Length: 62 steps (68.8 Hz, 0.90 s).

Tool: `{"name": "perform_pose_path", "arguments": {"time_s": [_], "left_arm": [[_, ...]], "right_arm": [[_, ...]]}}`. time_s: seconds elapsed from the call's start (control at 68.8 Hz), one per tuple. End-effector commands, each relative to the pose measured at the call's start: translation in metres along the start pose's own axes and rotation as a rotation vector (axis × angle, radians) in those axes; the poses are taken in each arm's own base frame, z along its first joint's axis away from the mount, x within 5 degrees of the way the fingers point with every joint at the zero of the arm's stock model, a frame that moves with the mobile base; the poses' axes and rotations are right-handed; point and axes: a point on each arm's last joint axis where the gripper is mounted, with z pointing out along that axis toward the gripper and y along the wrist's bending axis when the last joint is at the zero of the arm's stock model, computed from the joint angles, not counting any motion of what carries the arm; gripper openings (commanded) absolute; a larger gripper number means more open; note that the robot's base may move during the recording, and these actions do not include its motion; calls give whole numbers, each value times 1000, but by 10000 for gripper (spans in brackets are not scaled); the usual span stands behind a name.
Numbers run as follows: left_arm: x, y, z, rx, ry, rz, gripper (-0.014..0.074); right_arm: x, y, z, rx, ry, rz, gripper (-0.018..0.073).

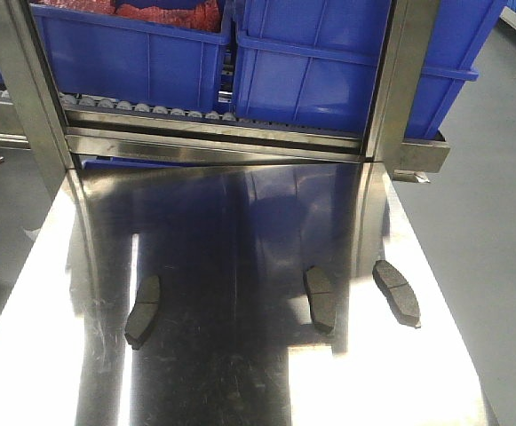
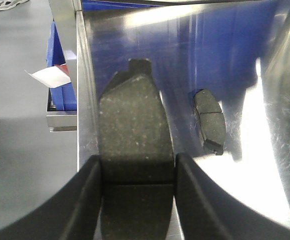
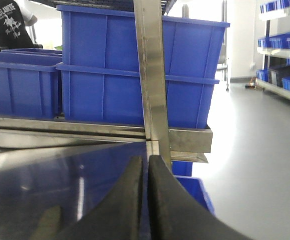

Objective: Move and align brake pads A on conveyor
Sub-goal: 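Move the right gripper over the brake pad farthest along the table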

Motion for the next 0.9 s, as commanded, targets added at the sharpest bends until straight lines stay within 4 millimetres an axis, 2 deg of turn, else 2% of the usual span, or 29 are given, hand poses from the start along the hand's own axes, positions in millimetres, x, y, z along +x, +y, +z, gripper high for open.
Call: {"name": "perform_pose_path", "arguments": {"time_s": [0.0, 0.087, 0.174, 0.276, 0.363, 0.552, 0.668, 0.886], "left_arm": [[-16, -1, -5, 7, -116, -13, -7], [-16, -1, -5, 7, -116, -13, -7], [-16, -1, -5, 7, -116, -13, -7], [-16, -1, -5, 7, -116, -13, -7], [-16, -1, -5, 7, -116, -13, -7], [-16, -1, -5, 7, -116, -13, -7], [-16, -1, -5, 7, -116, -13, -7], [-16, -1, -5, 7, -116, -13, -7]], "right_arm": [[-39, 4, 1, -12, -57, 51, 14], [-60, 6, 8, 2, 13, -8, 14], [-75, 7, 25, 10, 100, -51, 14], [-80, 7, 47, 23, 247, -53, 14], [-80, 7, 64, 37, 391, -51, 14], [-63, 5, 92, 64, 688, -43, 14], [-54, 2, 100, 79, 748, -100, 14], [-48, 2, 102, 96, 799, -47, 18]]}}
